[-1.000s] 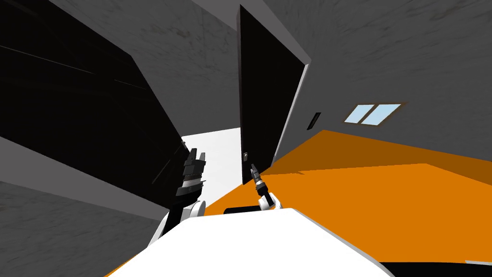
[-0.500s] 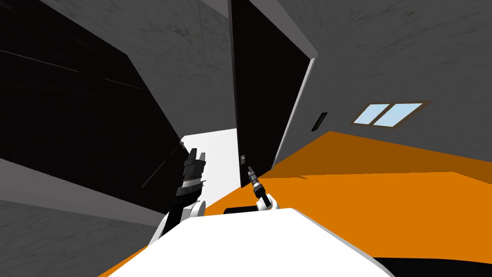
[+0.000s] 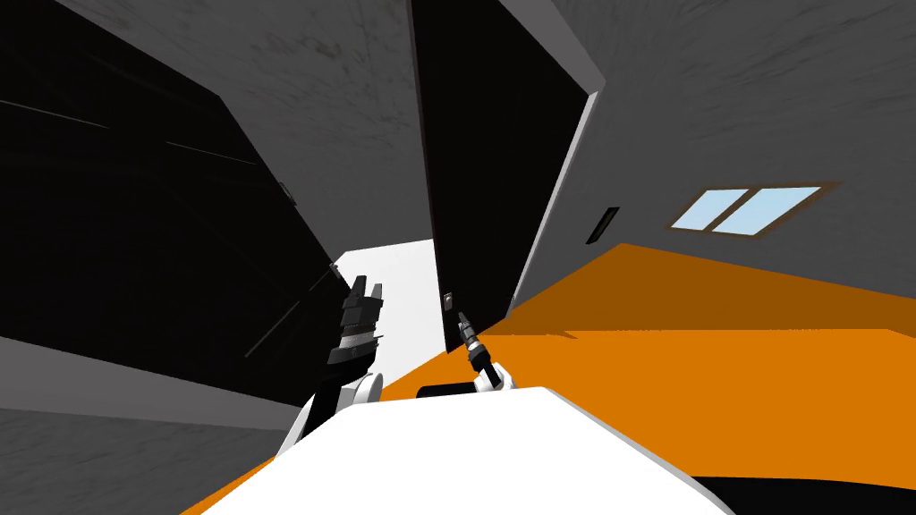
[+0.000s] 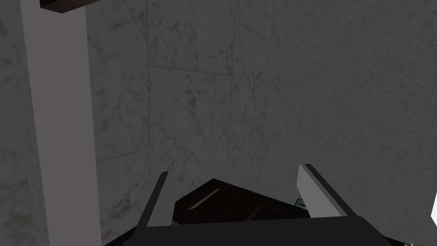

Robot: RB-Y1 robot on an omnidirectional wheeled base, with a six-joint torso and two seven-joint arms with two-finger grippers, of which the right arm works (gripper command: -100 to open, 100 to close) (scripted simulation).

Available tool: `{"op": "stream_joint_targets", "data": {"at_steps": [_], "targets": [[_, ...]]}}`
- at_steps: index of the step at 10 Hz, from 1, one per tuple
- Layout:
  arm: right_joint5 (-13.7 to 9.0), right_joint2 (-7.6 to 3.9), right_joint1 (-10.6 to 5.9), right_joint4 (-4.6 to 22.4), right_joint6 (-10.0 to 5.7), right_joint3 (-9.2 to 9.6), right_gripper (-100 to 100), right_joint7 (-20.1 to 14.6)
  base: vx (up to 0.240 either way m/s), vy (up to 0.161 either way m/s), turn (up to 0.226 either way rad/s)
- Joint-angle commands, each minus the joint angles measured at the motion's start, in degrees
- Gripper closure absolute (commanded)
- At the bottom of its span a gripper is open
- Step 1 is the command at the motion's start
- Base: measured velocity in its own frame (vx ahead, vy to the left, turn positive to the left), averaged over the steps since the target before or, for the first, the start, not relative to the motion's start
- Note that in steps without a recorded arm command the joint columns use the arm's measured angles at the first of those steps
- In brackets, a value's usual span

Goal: Push the door open

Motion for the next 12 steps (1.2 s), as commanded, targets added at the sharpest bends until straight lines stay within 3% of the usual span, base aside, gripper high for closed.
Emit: {"op": "stream_joint_targets", "data": {"at_steps": [1,5,7,8,9,10,12], "targets": [[-0.1,-1.81,-0.06,0.3,-0.13,-0.21,-100,0.0,0.138,0.031,0.034],[-0.3,-2.71,-0.19,0.8,-0.4,-0.65,-100,0.1,0.169,0.081,0.023],[-0.5,-1.82,-0.26,1.1,-0.55,-0.9,-100,0.1,0.218,0.074,0.031],[-0.5,-0.77,-0.3,1.3,-0.64,-1.04,-100,0.2,0.188,0.048,0.027],[-0.5,-1.32,-0.06,1.0,-0.57,-0.91,-100,0.2,0.086,0.021,0.004],[-0.5,-1.32,-0.06,1.0,-0.57,-0.91,100,0.2,-0.012,-0.002,-0.009],[-0.5,-1.32,-0.06,1.0,-0.57,-0.91,100,0.2,-0.025,-0.01,0.006]]}}
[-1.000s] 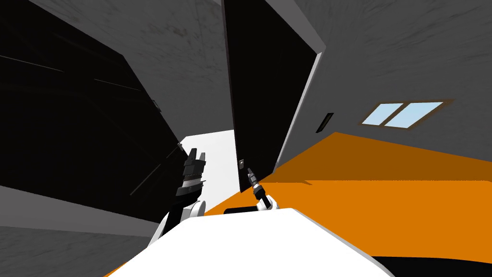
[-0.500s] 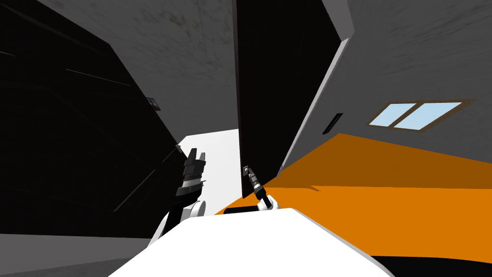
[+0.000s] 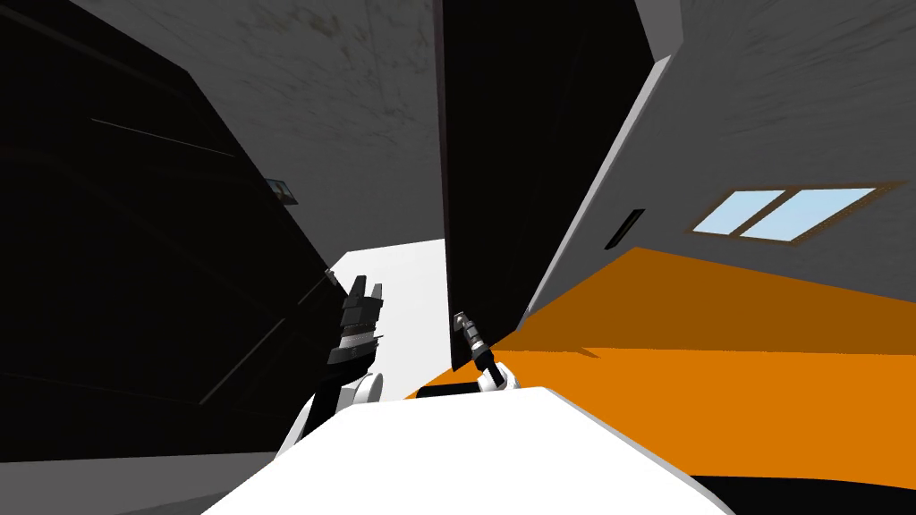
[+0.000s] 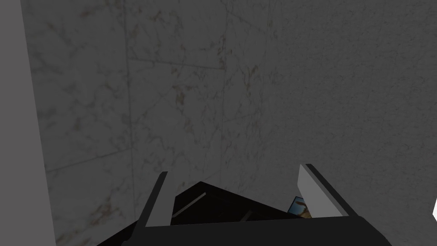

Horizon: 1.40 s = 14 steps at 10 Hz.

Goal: Push the door open

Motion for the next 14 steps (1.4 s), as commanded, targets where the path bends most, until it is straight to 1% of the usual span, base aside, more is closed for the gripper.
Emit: {"op": "stream_joint_targets", "data": {"at_steps": [1,3,4,7,8,11,12,14], "targets": [[0.1,0.04,0.27,0.1,0.0,0.15,100,0.0,0.0,0.0,0.0],[0.1,0.04,0.27,0.1,0.0,0.15,100,0.0,0.0,0.0,0.0],[-0.2,-0.39,-0.06,0.1,0.0,-0.53,100,0.2,0.091,0.031,-0.024],[-0.6,-0.93,-0.16,0.2,-0.01,-1.43,100,0.5,0.139,0.071,-0.036],[-0.4,-1.67,0.27,0.1,0.15,-0.79,-100,0.2,-0.056,-0.002,-0.021],[-0.3,-1.97,0.43,-0.3,0.34,-0.3,-100,-0.2,-0.193,-0.05,-0.01],[-0.3,-1.83,0.5,-0.5,0.42,-0.09,-100,-0.3,-0.213,-0.075,-0.014],[-0.2,-1.11,0.62,-0.8,0.57,0.29,-100,-0.6,-0.208,-0.059,-0.014]]}}
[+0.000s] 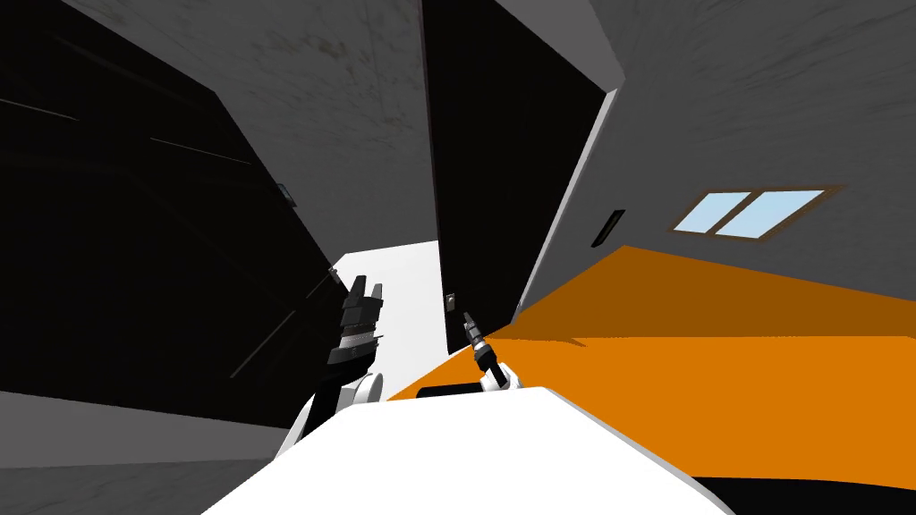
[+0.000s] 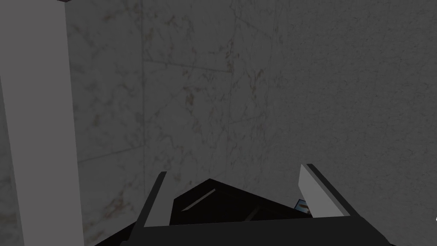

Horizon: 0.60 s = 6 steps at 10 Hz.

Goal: Push the door open

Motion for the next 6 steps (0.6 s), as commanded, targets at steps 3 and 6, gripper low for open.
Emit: {"op": "stream_joint_targets", "data": {"at_steps": [3,6], "targets": [[0.0,-0.27,0.34,-0.7,0.27,0.14,-100,-0.1,-0.06,-0.001,0.005],[-0.1,-0.79,0.25,-0.5,-0.04,-0.15,-100,0.1,0.162,0.068,0.017]]}}
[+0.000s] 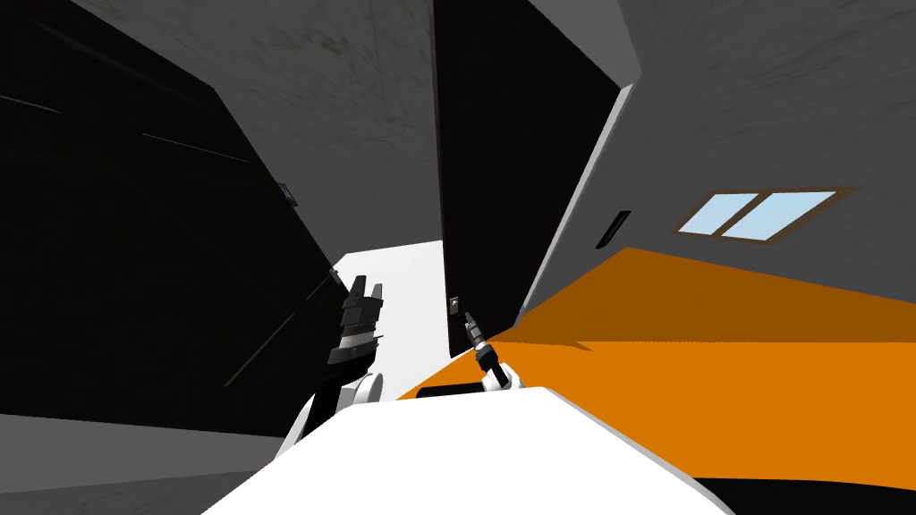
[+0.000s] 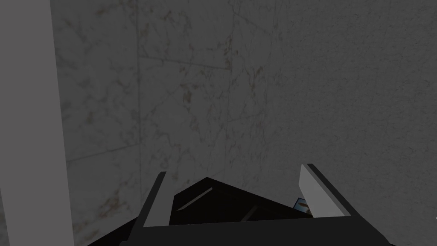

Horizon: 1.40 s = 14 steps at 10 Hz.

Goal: Push the door open

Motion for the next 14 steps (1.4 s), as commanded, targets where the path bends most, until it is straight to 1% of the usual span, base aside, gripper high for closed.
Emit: {"op": "stream_joint_targets", "data": {"at_steps": [1,4,6,7,8,13,14], "targets": [[-0.1,-0.12,-0.15,0.3,-0.21,-0.22,-100,0.2,0.224,0.061,0.028],[-0.2,0.51,-0.27,0.6,-0.61,-0.59,-100,0.4,0.203,0.086,0.021],[-0.3,1.69,-0.35,0.8,-0.87,-0.85,-100,0.6,0.176,0.092,0.02],[-0.3,1.3,-0.34,1.0,-0.93,-0.8,-100,0.6,0.06,0.033,-0.015],[-0.3,1.3,-0.34,1.0,-0.93,-0.8,100,0.6,-0.012,-0.004,0.012],[-0.3,1.3,-0.34,1.0,-0.93,-0.8,100,0.6,-0.01,-0.006,0.003],[-0.6,0.69,-0.4,1.1,-0.82,-1.52,100,0.8,0.1,0.057,-0.028]]}}
